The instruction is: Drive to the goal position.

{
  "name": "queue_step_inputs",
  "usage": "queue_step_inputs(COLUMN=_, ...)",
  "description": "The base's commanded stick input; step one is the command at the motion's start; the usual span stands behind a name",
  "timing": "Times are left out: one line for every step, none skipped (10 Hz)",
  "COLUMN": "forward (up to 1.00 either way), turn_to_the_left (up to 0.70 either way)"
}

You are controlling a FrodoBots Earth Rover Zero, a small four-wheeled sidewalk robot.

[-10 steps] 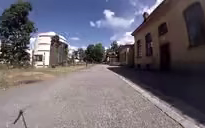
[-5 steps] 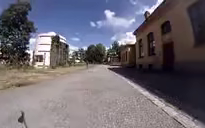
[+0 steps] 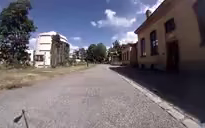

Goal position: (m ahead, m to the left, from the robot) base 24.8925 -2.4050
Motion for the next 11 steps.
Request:
queue_step_inputs(forward=0.85, turn_to_the_left=0.00)
queue_step_inputs(forward=0.85, turn_to_the_left=0.00)
queue_step_inputs(forward=0.85, turn_to_the_left=0.00)
queue_step_inputs(forward=0.85, turn_to_the_left=0.00)
queue_step_inputs(forward=0.85, turn_to_the_left=0.00)
queue_step_inputs(forward=0.85, turn_to_the_left=0.00)
queue_step_inputs(forward=0.85, turn_to_the_left=0.00)
queue_step_inputs(forward=0.85, turn_to_the_left=0.00)
queue_step_inputs(forward=0.85, turn_to_the_left=0.00)
queue_step_inputs(forward=0.85, turn_to_the_left=0.00)
queue_step_inputs(forward=0.85, turn_to_the_left=0.00)
